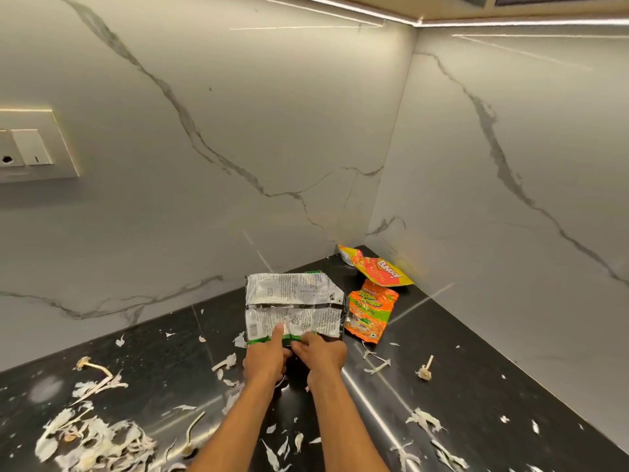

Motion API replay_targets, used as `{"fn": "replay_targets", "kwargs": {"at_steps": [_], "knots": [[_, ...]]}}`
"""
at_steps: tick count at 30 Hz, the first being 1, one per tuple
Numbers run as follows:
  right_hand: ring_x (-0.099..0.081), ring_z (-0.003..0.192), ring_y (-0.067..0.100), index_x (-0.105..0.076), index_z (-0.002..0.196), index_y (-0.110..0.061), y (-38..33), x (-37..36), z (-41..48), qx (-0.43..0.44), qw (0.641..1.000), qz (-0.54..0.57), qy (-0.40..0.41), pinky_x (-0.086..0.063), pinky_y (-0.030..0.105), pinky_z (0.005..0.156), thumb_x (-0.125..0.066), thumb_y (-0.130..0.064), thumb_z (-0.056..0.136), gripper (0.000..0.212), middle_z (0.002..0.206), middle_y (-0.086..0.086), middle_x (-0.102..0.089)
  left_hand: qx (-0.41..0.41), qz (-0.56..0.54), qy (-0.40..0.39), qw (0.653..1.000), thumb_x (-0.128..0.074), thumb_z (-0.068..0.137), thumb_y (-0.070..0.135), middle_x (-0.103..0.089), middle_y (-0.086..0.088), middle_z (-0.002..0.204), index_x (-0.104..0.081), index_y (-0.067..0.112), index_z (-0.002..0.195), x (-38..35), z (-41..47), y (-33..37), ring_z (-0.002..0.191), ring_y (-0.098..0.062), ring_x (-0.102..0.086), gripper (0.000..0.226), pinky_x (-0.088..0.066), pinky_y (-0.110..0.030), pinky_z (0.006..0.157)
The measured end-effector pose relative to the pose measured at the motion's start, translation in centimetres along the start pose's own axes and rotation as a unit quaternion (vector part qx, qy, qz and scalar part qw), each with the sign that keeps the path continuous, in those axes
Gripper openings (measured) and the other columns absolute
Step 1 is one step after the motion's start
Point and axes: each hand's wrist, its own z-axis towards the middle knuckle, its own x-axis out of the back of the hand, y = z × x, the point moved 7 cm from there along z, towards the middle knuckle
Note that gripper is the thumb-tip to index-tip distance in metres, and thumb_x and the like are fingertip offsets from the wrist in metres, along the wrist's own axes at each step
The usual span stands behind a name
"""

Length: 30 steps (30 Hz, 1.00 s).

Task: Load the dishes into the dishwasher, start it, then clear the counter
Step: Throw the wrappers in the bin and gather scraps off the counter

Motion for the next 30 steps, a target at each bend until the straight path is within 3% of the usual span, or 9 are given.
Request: {"fn": "replay_targets", "kwargs": {"at_steps": [2, 6, 10, 12, 14, 17, 21, 27, 30], "knots": [[-0.073, 0.062, 0.031, -0.063, 0.086, 0.012, -0.1, 0.3, -0.4, -0.010, 1.000, 0.011, -0.014, -0.062, 0.037, 0.061, -0.068, 0.011, 0.075, 0.012, 0.071, 0.024, -0.071, 0.000, -0.017, -0.013, 1.000, -0.055, 0.088, 0.059, -0.071, -0.012, 0.069, -0.069, 0.008, 0.073, -0.6, -0.5, 0.1, 0.064, -0.027, -0.067, 0.055, -0.058, -0.043, 0.074], [-0.073, 0.064, 0.034, -0.061, 0.094, 0.017, -0.3, 0.4, -0.9, -0.022, 0.998, 0.014, -0.051, -0.061, 0.034, 0.057, -0.067, 0.013, 0.077, 0.018, 0.076, 0.029, -0.071, -0.016, -0.071, -0.033, 0.997, -0.057, 0.095, 0.033, -0.070, -0.013, 0.091, -0.063, 0.012, 0.089, -1.5, -0.2, 1.0, 0.085, -0.030, -0.068, 0.022, -0.057, -0.047, 0.083], [-0.072, 0.068, 0.031, -0.065, 0.098, 0.011, -0.8, 0.9, -0.4, -0.023, 0.995, -0.018, -0.095, -0.060, 0.031, 0.058, -0.071, 0.017, 0.072, 0.027, 0.090, 0.028, -0.072, -0.004, -0.121, -0.008, 0.993, -0.054, 0.097, 0.019, -0.067, -0.020, 0.109, -0.058, 0.003, 0.119, -1.7, 0.6, 1.4, 0.090, -0.035, -0.067, 0.027, -0.056, -0.049, 0.085], [-0.071, 0.076, 0.028, -0.065, 0.093, -0.002, -1.5, 2.2, 0.7, 0.009, 0.992, -0.105, -0.063, -0.062, 0.036, 0.065, -0.075, 0.014, 0.062, 0.036, 0.093, 0.021, -0.072, 0.000, -0.169, -0.015, 0.985, -0.048, 0.099, 0.013, -0.065, -0.020, 0.112, -0.052, 0.004, 0.127, -1.6, 0.8, 2.2, 0.094, -0.036, -0.067, 0.029, -0.057, -0.047, 0.081], [-0.065, 0.076, 0.021, -0.061, 0.088, -0.012, -3.3, 4.3, 1.6, 0.075, 0.970, -0.232, 0.017, -0.057, 0.034, 0.062, -0.069, 0.008, 0.065, 0.032, 0.092, 0.011, -0.068, 0.003, -0.191, -0.013, 0.981, -0.045, 0.101, 0.012, -0.062, -0.020, 0.117, -0.046, 0.004, 0.133, -1.2, 1.4, 2.9, 0.099, -0.037, -0.066, 0.033, -0.057, -0.043, 0.077], [-0.053, 0.073, 0.015, -0.056, 0.086, -0.016, -6.2, 6.3, 2.2, 0.180, 0.918, -0.341, 0.086, -0.041, 0.028, 0.057, -0.051, 0.010, 0.078, 0.027, 0.092, 0.004, -0.058, 0.003, -0.189, -0.007, 0.982, -0.045, 0.101, 0.016, -0.063, -0.020, 0.116, -0.045, 0.003, 0.130, -0.7, 2.4, 3.2, 0.099, -0.035, -0.066, 0.031, -0.057, -0.043, 0.075], [-0.055, 0.094, 0.020, -0.060, 0.107, -0.018, -7.8, 6.8, 3.8, 0.244, 0.857, -0.446, 0.079, -0.041, 0.031, 0.070, -0.053, 0.003, 0.084, 0.032, 0.112, 0.001, -0.057, -0.003, -0.179, 0.001, 0.984, -0.047, 0.101, 0.020, -0.064, -0.017, 0.112, -0.049, 0.007, 0.119, -0.7, 2.9, 2.9, 0.098, -0.033, -0.065, 0.022, -0.057, -0.046, 0.080], [-0.057, 0.111, 0.024, -0.052, 0.125, -0.018, -7.8, 6.4, 5.6, 0.258, 0.815, -0.517, 0.033, -0.040, 0.030, 0.077, -0.059, -0.012, 0.089, 0.037, 0.125, 0.005, -0.057, -0.017, -0.162, -0.014, 0.987, -0.049, 0.100, 0.020, -0.065, -0.012, 0.106, -0.052, 0.012, 0.117, -1.6, 3.8, 1.7, 0.091, -0.031, -0.066, 0.019, -0.057, -0.044, 0.078], [-0.049, 0.128, 0.022, -0.047, 0.136, -0.021, -7.3, 6.2, 6.7, 0.264, 0.805, -0.531, 0.023, -0.044, 0.033, 0.098, -0.063, -0.018, 0.090, 0.049, 0.141, 0.002, -0.050, -0.025, -0.153, -0.013, 0.988, -0.048, 0.100, 0.019, -0.066, -0.014, 0.102, -0.053, 0.007, 0.116, -1.9, 4.3, 1.5, 0.088, -0.031, -0.066, 0.021, -0.056, -0.045, 0.077]]}}
